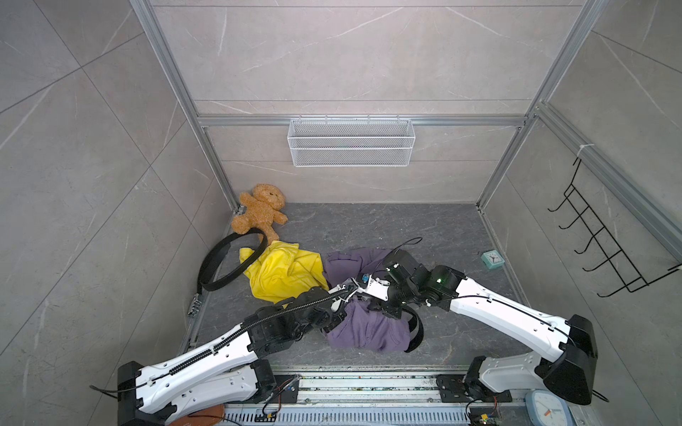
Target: Remove the belt from the trousers
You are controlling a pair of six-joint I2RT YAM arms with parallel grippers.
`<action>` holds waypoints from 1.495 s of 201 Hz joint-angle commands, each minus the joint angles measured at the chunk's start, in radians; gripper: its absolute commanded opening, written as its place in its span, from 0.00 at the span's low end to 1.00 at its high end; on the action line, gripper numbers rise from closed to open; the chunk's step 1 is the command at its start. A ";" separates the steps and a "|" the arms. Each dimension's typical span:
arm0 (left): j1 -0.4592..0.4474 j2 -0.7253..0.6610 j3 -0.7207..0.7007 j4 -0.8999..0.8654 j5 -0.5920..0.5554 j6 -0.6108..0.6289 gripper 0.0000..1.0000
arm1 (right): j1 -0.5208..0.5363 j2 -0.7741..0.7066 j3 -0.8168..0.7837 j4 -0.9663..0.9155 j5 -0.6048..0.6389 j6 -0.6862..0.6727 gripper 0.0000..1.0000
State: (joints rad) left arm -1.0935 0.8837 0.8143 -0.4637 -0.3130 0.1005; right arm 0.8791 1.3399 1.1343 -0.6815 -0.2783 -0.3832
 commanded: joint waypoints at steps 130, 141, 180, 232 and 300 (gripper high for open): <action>0.007 0.062 0.047 0.089 0.092 -0.178 0.00 | 0.060 -0.105 -0.144 0.333 0.049 0.137 0.58; 0.008 0.055 0.041 0.097 0.094 -0.181 0.00 | 0.060 -0.108 -0.148 0.350 0.060 0.142 0.57; 0.008 0.017 0.005 0.139 0.097 -0.177 0.00 | 0.056 -0.089 -0.164 0.411 0.049 0.167 0.52; 0.008 -0.061 -0.079 0.202 0.138 -0.130 0.00 | -0.059 -0.030 -0.128 0.354 -0.159 0.122 0.61; 0.009 -0.076 -0.071 0.225 0.165 -0.047 0.00 | -0.131 0.137 0.059 0.105 -0.389 -0.009 0.64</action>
State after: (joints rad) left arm -1.0756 0.8383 0.7078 -0.3767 -0.2237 0.0097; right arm 0.7570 1.4349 1.1576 -0.5034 -0.6228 -0.3527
